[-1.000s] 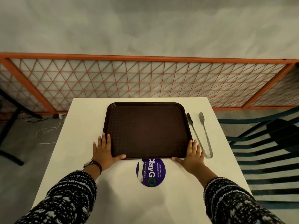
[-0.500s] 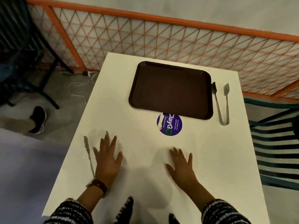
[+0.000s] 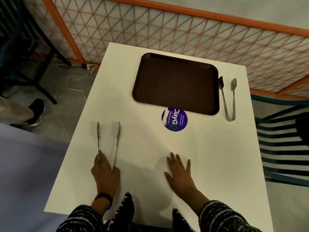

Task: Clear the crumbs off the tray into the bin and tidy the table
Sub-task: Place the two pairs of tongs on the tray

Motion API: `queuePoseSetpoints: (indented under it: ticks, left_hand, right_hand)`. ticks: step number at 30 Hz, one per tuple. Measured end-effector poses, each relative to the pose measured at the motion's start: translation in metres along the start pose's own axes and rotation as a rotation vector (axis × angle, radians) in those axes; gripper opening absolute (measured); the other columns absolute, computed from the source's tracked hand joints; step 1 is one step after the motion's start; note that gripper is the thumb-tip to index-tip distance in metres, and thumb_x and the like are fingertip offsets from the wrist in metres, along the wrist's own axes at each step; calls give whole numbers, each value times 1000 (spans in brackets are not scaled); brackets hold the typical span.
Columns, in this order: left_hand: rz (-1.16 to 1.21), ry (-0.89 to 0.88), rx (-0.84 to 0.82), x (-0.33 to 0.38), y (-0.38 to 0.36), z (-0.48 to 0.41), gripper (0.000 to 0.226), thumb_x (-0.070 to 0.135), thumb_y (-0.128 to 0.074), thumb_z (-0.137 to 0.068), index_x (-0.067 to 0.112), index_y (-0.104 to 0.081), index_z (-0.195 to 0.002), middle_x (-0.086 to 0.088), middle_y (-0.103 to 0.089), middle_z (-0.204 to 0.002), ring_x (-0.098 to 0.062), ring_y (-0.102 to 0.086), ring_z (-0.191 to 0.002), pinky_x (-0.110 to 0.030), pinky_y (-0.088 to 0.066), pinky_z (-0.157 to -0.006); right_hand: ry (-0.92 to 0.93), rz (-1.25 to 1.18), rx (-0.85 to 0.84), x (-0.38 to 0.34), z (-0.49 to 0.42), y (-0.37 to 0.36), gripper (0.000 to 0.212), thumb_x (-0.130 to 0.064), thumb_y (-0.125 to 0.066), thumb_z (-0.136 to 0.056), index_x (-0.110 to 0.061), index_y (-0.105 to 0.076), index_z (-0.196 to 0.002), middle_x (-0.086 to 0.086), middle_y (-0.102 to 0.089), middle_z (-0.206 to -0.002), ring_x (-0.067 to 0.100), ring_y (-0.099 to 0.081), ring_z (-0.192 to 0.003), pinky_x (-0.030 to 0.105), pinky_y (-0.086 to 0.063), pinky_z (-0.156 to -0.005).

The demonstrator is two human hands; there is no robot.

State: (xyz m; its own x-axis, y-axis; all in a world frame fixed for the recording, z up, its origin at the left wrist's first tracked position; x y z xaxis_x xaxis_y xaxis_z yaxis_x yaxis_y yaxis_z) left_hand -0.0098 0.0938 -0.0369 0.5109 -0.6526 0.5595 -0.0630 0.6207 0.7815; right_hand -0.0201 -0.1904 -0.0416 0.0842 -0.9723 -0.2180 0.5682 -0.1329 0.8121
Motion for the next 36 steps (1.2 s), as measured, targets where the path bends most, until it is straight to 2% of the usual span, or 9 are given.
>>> queuePoseSetpoints:
  ticks: [1,3,6,10,15,19,27,30,36]
  left_hand:
    - [32,-14,0,9,-1,-1,90,5,-67,-71,2,-17,-145,-22,-39,-141,-38,-42,-125,-48,-34,-108]
    - [107,-18,6,31,-4,-2,91,8,-68,-73,6,-14,-147,-17,-37,-144,-34,-39,-127,-44,-31,-110]
    - [266,-44,12,74,-13,-14,91,10,-70,-76,13,-13,-148,-13,-41,-141,-31,-42,-121,-38,-37,-103]
    - [285,-118,-16,142,-39,-55,93,15,-72,-74,17,-15,-148,-9,-38,-146,-30,-41,-127,-42,-37,-108]
    - [240,-248,-37,246,-63,-106,88,10,-68,-77,12,-15,-147,-10,-40,-145,-30,-37,-129,-33,-36,-105]
    - [240,-271,-46,297,-84,-148,90,11,-67,-76,12,-13,-148,-8,-38,-146,-31,-34,-131,-40,-35,-108]
    - [123,-281,-43,312,-122,-195,88,14,-65,-78,13,-12,-148,-9,-33,-148,-33,-31,-133,-39,-29,-111]
    - [103,-295,-61,306,-133,-202,87,12,-65,-78,14,-12,-148,-8,-30,-150,-34,-28,-135,-41,-28,-113]
    - [103,-367,-74,297,-150,-206,88,17,-64,-79,8,-10,-147,-12,-26,-152,-28,-23,-141,-41,-17,-118]
  right_hand:
    - [17,-7,42,0,0,2,78,-63,2,-84,-21,-4,-150,-6,14,-152,16,14,-142,39,32,-101]
    - [11,-56,75,3,0,6,88,-66,13,-74,-23,0,-149,-6,15,-154,11,18,-141,36,34,-100]
    - [-28,-90,107,10,1,11,79,-65,4,-82,-25,-3,-149,-2,8,-158,13,11,-145,36,31,-106]
    - [-113,-128,135,27,4,19,69,-56,-6,-87,-26,-7,-149,-1,8,-158,15,8,-146,42,24,-109]
    - [-209,-176,213,52,9,24,78,-62,8,-80,-28,-9,-149,-4,14,-155,12,11,-143,42,25,-110]
    - [-290,-227,250,74,9,25,84,-67,15,-78,-29,-11,-148,-6,15,-153,10,12,-142,42,25,-111]
    - [-376,-282,285,91,12,17,80,-65,9,-83,-28,-18,-148,-5,9,-155,13,6,-145,43,24,-112]
    - [-387,-305,322,93,10,14,73,-61,1,-88,-26,-25,-146,-1,0,-157,13,2,-145,48,15,-113]
    - [-398,-290,296,95,9,3,66,-57,-9,-90,-26,-22,-147,-3,4,-156,9,11,-143,48,15,-113]
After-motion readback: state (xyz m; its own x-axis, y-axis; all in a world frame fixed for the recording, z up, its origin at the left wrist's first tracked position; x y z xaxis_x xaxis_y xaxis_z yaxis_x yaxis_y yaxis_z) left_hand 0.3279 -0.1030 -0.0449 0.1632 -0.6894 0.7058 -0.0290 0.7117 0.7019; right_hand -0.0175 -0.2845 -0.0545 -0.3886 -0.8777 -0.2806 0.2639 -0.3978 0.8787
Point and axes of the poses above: each hand's wrist, its own z-axis away from the middle knuckle, its own y-axis out of the back of the hand, x = y × z, the point moved 8 cm from there along -z, towards the middle knuckle
